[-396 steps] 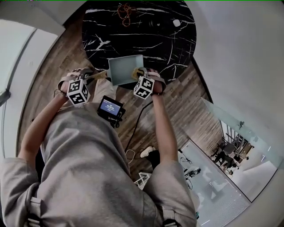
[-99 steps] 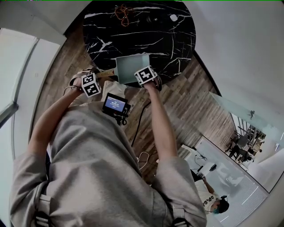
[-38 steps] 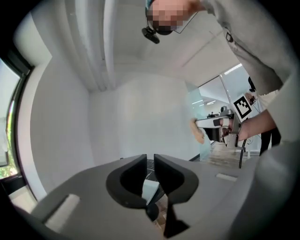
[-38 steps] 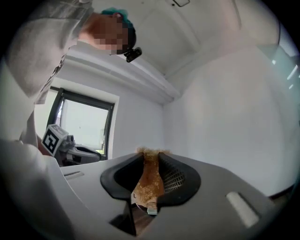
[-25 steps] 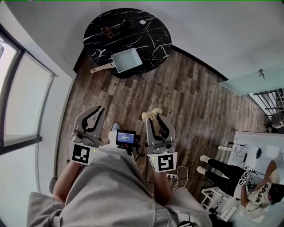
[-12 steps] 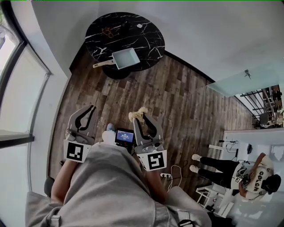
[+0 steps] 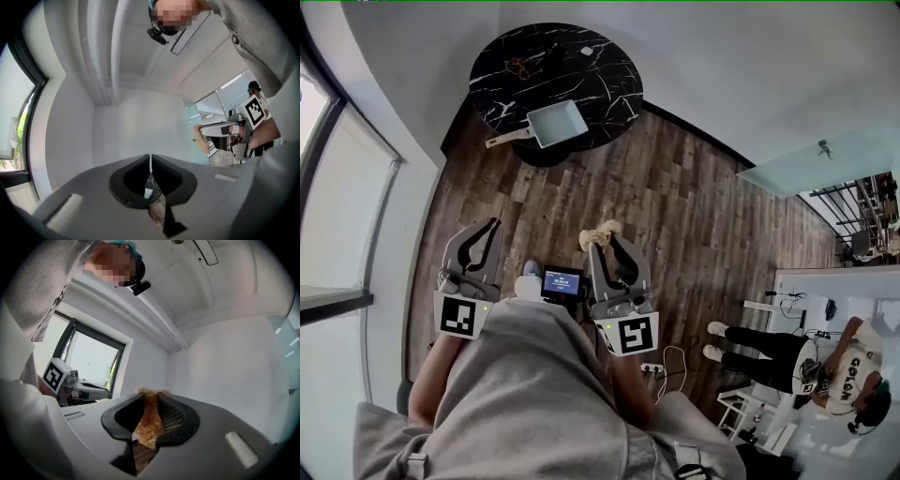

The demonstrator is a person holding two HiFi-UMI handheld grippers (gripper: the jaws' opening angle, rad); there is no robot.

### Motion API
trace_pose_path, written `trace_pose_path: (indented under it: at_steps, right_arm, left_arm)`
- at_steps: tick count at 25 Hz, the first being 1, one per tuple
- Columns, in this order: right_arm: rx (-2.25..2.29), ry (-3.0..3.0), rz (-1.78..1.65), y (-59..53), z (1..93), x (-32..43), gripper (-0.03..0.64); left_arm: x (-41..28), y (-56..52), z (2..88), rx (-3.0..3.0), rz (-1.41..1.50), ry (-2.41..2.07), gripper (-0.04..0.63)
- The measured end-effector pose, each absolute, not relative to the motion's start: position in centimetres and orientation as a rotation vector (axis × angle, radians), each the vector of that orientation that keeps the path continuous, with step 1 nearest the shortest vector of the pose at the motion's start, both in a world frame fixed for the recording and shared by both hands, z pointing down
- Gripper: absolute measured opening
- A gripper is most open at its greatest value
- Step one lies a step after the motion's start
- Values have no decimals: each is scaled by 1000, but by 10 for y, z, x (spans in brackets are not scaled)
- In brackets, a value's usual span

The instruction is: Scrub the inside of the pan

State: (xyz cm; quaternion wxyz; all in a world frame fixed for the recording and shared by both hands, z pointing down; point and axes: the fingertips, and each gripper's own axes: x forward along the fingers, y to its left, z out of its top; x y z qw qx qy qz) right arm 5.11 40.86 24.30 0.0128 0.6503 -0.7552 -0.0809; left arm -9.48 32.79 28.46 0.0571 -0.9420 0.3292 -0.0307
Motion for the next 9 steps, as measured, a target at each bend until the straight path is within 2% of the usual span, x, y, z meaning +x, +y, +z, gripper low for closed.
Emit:
trace_pose_path:
  at_steps: [9]
  right_arm:
    - [2052,-2336,-233,371,248,104,103]
  left_arm:
    - [-38,292,293,-2865,-127,959,12]
